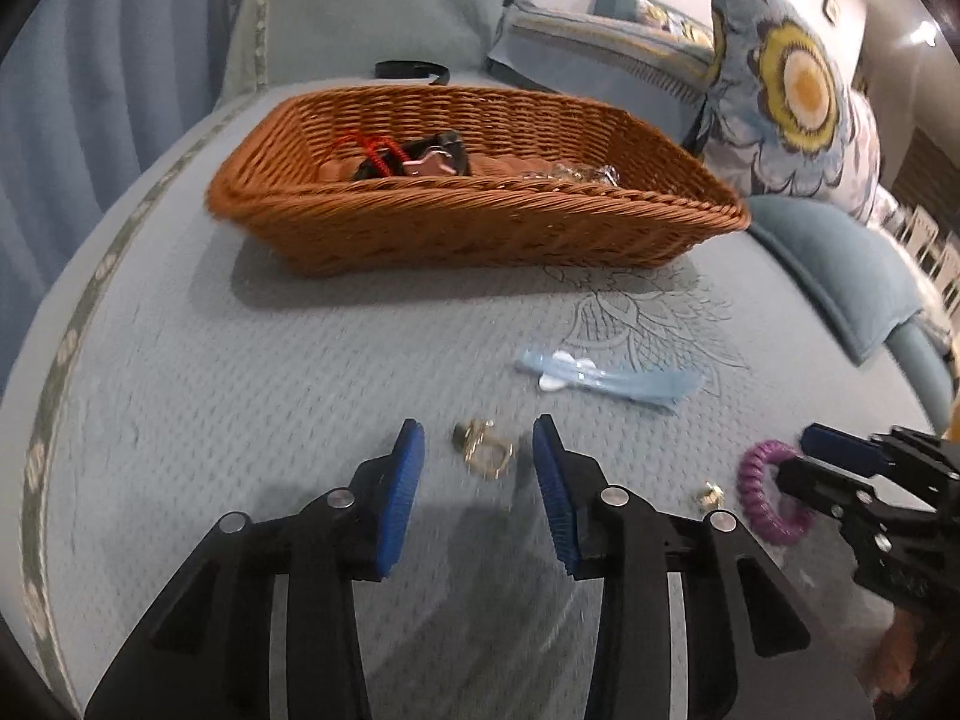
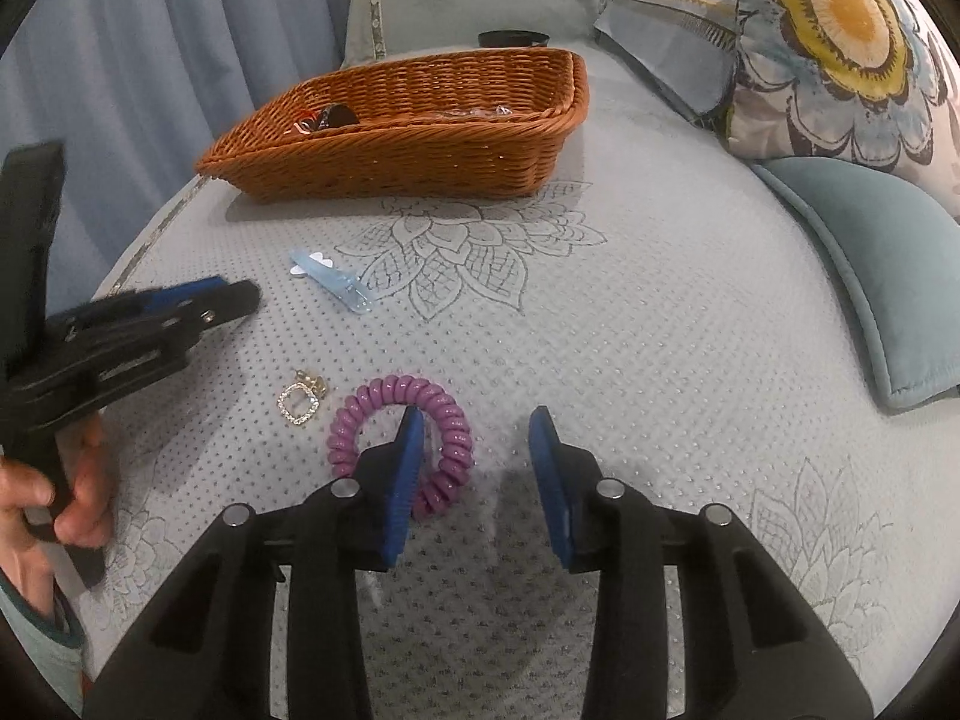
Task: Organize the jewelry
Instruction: 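Move both tools back and grasp the purple coil bracelet with the right tool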
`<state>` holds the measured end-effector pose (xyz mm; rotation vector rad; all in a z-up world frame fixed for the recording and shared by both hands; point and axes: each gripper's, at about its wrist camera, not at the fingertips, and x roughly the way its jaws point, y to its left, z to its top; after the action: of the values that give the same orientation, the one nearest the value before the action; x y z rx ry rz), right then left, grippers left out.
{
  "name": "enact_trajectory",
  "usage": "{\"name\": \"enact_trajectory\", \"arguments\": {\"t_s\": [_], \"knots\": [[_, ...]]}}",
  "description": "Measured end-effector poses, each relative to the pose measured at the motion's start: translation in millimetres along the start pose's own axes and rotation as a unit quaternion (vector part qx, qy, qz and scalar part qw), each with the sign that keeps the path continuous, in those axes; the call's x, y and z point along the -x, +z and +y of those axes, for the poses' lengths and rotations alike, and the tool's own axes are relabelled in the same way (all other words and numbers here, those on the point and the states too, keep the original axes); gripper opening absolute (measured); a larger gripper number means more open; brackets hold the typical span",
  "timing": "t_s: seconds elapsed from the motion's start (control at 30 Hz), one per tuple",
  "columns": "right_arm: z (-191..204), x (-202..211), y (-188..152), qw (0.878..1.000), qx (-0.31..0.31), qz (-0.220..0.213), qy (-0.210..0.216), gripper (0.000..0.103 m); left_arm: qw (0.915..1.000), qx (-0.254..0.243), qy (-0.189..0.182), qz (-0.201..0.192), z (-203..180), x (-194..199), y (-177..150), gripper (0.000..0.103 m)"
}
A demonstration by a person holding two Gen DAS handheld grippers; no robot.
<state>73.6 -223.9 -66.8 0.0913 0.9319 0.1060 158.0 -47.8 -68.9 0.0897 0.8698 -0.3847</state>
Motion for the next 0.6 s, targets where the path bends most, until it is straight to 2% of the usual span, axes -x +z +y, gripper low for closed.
{"name": "enact_trajectory", "arguments": {"t_s": [0.1, 0.13, 0.37, 0.5, 0.6], "knots": [[2.2, -0.6, 0.2, 1.0, 0.008, -0.002, -0.002, 0.028, 0.9997, -0.02, 0.013, 0.002, -6.0, -1.9, 1.0, 0.028], [2.1, -0.3, 0.3, 1.0, 0.008, -0.002, 0.001, 0.028, 0.9997, -0.025, 0.008, 0.003, -7.1, -0.2, -1.0, 0.025], [-3.4, 0.5, 0.7, 1.0, -0.003, 0.002, 0.017, 0.028, 0.9994, -0.025, -0.025, 0.004, -8.7, 21.5, -23.7, 0.024], [-5.6, 0.7, 0.7, 1.0, -0.008, 0.001, 0.022, 0.028, 0.9995, -0.02, -0.022, -0.001, -8.3, 22.5, -28.0, 0.025], [-7.7, -0.2, 1.0, 1.0, -0.014, 0.0, 0.026, 0.028, 0.9998, -0.02, -0.006, -0.007, -9.3, 20.2, -26.7, 0.025]]}}
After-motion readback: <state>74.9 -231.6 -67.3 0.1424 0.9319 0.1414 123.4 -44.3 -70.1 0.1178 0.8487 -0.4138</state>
